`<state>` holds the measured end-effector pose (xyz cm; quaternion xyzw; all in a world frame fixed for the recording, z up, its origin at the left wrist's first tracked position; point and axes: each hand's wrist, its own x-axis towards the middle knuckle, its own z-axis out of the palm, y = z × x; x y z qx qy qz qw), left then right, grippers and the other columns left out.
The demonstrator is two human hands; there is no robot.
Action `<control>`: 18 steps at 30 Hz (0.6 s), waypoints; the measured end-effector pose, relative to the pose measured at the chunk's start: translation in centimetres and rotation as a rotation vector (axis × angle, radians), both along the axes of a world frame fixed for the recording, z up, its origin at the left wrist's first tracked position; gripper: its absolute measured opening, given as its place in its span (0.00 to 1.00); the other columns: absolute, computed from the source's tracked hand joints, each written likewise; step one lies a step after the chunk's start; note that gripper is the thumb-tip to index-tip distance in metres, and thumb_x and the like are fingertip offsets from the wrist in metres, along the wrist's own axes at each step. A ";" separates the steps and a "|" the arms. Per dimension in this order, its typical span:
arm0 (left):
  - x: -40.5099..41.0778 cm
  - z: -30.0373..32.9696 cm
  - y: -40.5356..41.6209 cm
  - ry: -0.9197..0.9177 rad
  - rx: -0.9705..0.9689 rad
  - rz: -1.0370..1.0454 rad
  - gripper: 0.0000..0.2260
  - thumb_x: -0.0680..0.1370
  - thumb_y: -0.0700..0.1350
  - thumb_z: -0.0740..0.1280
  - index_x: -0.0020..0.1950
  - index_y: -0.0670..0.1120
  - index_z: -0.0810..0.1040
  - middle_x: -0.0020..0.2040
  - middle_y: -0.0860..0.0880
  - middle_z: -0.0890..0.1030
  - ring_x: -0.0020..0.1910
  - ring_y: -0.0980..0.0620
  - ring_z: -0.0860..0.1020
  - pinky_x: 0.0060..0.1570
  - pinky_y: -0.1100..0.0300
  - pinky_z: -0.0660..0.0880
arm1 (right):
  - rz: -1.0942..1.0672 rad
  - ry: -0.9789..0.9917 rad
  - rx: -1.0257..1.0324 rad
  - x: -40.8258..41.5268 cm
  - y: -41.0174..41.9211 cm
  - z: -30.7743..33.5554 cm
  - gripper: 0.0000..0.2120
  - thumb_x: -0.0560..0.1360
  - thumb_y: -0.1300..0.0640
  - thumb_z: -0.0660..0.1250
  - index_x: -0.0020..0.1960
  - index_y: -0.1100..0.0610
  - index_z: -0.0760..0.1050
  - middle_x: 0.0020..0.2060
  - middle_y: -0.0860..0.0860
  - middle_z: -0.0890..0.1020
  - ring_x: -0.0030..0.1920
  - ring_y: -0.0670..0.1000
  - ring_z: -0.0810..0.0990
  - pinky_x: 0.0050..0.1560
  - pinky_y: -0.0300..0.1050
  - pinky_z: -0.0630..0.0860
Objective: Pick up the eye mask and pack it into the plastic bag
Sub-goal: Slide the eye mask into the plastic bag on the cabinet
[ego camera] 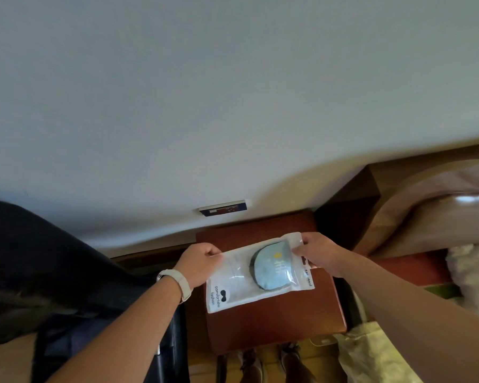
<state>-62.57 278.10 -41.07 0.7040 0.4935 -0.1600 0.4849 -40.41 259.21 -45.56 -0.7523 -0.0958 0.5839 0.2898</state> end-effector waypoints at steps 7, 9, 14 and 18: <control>0.4 -8.4 1.5 0.031 0.038 0.145 0.05 0.76 0.44 0.70 0.41 0.49 0.83 0.39 0.49 0.83 0.38 0.50 0.79 0.36 0.58 0.75 | -0.015 -0.111 -0.037 -1.0 1.8 -5.1 0.13 0.73 0.63 0.62 0.47 0.49 0.81 0.44 0.54 0.85 0.46 0.56 0.83 0.47 0.55 0.81; 0.2 -10.7 2.3 0.043 0.074 0.126 0.05 0.76 0.45 0.69 0.41 0.49 0.83 0.40 0.48 0.84 0.38 0.51 0.80 0.35 0.60 0.74 | -0.012 -0.121 -0.053 -1.4 2.7 -7.2 0.14 0.72 0.63 0.62 0.48 0.49 0.81 0.43 0.53 0.85 0.44 0.55 0.83 0.47 0.55 0.82; -0.3 -15.6 4.3 0.103 0.177 0.085 0.07 0.77 0.43 0.66 0.41 0.50 0.82 0.38 0.49 0.84 0.34 0.50 0.81 0.31 0.58 0.78 | 0.001 -0.217 -0.059 -2.8 5.7 -12.0 0.15 0.70 0.63 0.59 0.47 0.47 0.79 0.37 0.48 0.83 0.36 0.50 0.81 0.31 0.41 0.76; -1.2 -18.5 5.8 0.145 0.245 0.117 0.08 0.78 0.43 0.64 0.42 0.51 0.81 0.38 0.49 0.84 0.36 0.48 0.83 0.38 0.50 0.84 | 0.010 -0.250 -0.059 -4.4 8.1 -15.1 0.14 0.69 0.63 0.57 0.46 0.50 0.78 0.37 0.48 0.82 0.36 0.50 0.80 0.33 0.43 0.75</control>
